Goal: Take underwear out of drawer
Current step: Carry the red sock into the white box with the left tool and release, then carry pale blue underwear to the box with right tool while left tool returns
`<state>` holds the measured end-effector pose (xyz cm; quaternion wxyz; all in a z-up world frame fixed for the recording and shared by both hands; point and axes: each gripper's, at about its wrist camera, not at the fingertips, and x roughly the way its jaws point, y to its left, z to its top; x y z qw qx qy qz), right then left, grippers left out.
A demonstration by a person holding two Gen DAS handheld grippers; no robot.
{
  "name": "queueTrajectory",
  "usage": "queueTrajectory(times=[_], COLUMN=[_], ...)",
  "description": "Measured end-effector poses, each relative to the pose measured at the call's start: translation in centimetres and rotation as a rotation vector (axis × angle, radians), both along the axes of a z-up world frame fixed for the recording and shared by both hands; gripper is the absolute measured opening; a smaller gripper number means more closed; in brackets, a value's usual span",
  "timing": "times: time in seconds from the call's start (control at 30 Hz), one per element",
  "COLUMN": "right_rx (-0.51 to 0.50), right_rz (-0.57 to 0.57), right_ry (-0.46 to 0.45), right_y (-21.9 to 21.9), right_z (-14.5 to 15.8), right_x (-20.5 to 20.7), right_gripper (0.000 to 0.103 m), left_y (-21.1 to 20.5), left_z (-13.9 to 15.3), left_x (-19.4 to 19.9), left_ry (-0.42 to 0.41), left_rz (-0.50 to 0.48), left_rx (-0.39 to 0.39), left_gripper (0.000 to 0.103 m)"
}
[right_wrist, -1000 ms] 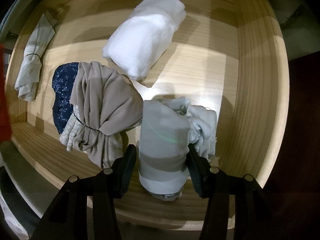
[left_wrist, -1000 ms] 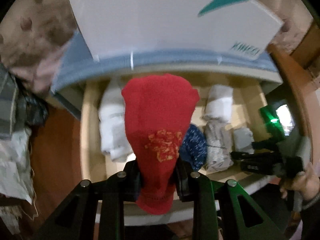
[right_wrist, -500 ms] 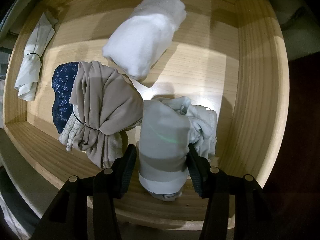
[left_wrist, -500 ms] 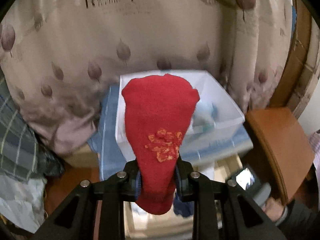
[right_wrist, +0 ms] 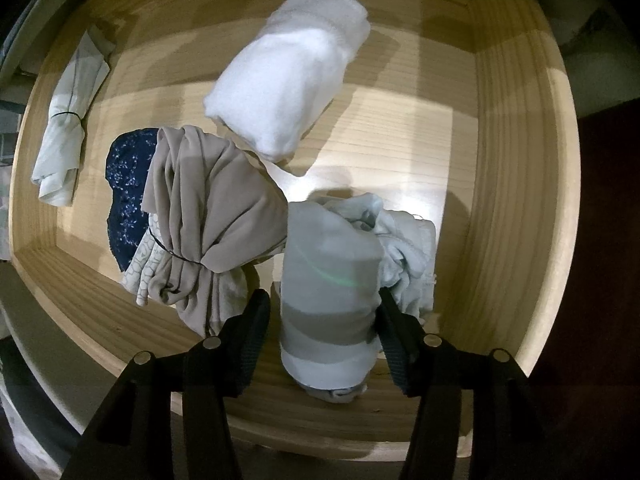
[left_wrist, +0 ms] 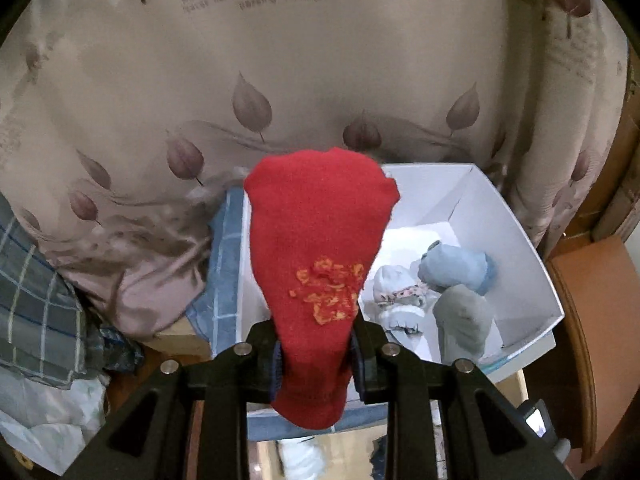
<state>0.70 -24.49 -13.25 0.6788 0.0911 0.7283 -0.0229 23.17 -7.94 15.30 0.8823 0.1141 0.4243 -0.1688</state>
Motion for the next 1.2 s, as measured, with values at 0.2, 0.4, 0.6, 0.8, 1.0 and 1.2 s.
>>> queueTrajectory(times=[0.2,0.4,0.6,0.8,1.0,1.2], right_rx=[0.002,-0.004,-0.010,-0.025,-0.045,-0.083], right_rz=[-0.004,0.003,0.006,0.015,0.026,0.052], right_ry=[-0.001,0.003,0.004,0.009,0.017,0.032], right_y=[0.1,0.2,0.3,0.7,1.6,3.1], right_z=[0.0,-0.1,-0.1,-0.1,-0.2,-0.4], right_x=[0.1,0.1,0.1,0.1,0.3,0.6], right_gripper=[0.053,0.055,0.055,0.055,0.055,0.055], left_y=[-0.9,-1.0,-0.1,1.6,4.1,6.5], left_z=[-2.9,-3.9,-2.3,-0.4,-1.2,-5.3], left_x=[0.8,1.1,0.3,-1.6,-5.2,-8.9], left_ry=[0.066,0.088,0.075,0.057,0.077,0.130], left_rz=[0.008,0.047,0.040,0.038,0.035,0.060], left_rx=[0.038,0.055,0.002,-0.038,-0.018,0.002], left_gripper=[0.030,0.035,0.046,0.049,0.049,0.050])
